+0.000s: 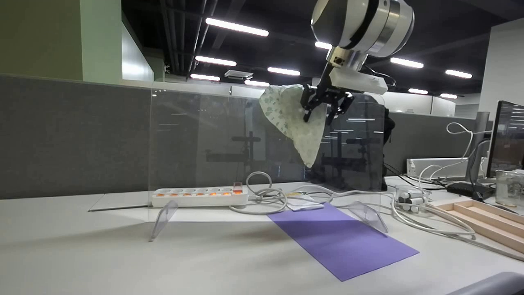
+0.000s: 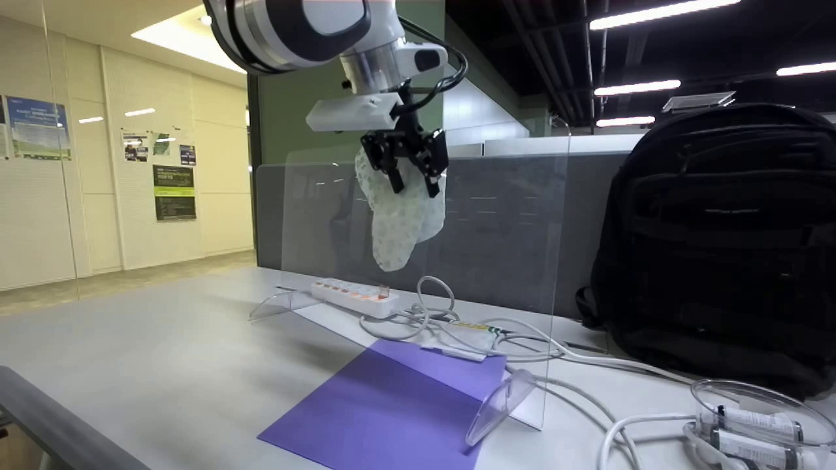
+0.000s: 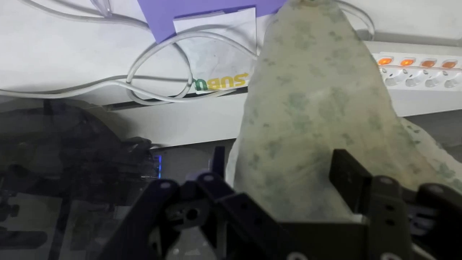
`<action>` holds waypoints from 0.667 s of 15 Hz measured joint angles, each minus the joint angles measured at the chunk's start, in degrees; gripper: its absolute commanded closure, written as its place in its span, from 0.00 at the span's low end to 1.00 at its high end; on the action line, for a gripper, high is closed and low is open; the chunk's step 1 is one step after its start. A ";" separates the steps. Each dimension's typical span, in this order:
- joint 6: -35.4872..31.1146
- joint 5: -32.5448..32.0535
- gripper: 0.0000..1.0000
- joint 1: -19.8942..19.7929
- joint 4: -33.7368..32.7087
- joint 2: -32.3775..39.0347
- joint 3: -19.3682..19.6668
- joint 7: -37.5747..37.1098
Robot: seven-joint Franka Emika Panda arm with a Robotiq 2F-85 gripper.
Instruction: Take the cloth off the screen and put it on the table
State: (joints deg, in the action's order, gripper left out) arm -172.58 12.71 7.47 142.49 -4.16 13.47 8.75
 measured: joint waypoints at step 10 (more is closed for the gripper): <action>1.29 7.24 1.00 1.89 -0.04 -0.09 -0.04 5.66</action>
State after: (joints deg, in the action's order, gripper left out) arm -171.29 19.94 9.35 142.45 -4.26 13.43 14.41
